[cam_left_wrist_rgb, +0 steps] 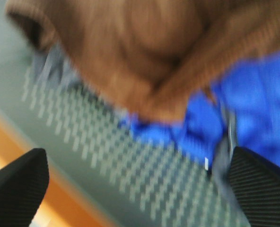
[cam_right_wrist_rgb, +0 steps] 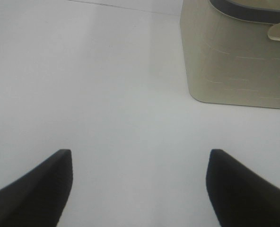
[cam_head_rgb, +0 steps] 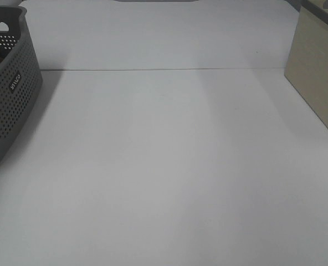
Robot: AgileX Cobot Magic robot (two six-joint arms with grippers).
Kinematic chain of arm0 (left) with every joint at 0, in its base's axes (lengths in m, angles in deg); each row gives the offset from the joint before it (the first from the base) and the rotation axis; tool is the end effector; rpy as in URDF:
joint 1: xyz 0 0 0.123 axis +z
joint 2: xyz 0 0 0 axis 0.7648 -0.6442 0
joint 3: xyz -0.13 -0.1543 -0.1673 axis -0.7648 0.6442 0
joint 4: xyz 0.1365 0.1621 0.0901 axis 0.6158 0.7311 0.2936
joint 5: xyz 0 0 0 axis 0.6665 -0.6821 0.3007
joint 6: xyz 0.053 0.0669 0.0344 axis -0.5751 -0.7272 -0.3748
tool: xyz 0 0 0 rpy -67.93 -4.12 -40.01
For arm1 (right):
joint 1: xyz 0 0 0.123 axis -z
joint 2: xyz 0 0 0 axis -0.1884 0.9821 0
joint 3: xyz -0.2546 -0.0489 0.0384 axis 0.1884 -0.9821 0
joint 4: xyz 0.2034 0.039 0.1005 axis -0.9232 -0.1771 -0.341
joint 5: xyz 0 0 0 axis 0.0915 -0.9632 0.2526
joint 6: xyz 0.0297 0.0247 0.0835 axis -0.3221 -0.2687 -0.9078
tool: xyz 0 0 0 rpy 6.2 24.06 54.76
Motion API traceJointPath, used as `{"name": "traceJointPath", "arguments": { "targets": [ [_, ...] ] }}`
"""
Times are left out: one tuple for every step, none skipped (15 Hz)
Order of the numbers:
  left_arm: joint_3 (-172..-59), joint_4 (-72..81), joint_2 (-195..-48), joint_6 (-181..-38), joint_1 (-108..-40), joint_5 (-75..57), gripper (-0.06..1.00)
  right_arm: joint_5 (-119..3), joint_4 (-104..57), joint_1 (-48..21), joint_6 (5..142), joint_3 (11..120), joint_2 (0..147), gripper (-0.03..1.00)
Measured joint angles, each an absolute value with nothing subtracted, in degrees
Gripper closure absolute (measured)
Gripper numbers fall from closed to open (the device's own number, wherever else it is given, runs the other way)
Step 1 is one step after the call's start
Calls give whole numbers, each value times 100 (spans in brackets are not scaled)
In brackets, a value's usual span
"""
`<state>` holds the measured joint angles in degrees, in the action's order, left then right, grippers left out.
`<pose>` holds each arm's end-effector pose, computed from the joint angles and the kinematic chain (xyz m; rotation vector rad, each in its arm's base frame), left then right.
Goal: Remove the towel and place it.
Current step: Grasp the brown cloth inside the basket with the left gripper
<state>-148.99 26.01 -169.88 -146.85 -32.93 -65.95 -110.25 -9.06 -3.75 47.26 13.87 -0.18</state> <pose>0.4166 0.1383 0.2493 1.3542 2.5146 0.5842 0.0011 -0.0093 0.2668 -0.1936 2.0306 0.0604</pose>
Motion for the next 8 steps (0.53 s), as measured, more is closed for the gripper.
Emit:
{"name": "traceJointPath", "arguments": {
  "targets": [
    [-15065,2378,-17258,-14765,-3293,-6601,-1,-11025,-906,-375,4726,1387,-18,21],
    [-15151,2235,-17430,-14857,-3299,-6641,-1,-11025,-906,-375,4726,1387,-18,21],
    [-15174,2177,-17573,-14908,-3299,-6675,-1,-11025,-906,-375,4726,1387,-18,21],
    [-15174,2171,-17687,-14948,-3299,-6681,-1,-11025,-906,-375,4726,1387,-18,21],
    [-15174,2171,-17739,-14971,-3299,-6687,-1,-11025,-906,-375,4726,1387,-18,21],
    [-15174,2171,-17779,-15000,-3299,-6687,-1,-11025,-906,-375,4726,1387,-18,21],
    [-15185,2154,-17813,-15029,-3299,-6687,-1,-11025,-906,-375,4726,1387,-18,21],
    [-15191,2131,-17842,-15029,-3299,-6687,1,-11025,-906,-375,4726,1387,-18,21]
  ]
}}
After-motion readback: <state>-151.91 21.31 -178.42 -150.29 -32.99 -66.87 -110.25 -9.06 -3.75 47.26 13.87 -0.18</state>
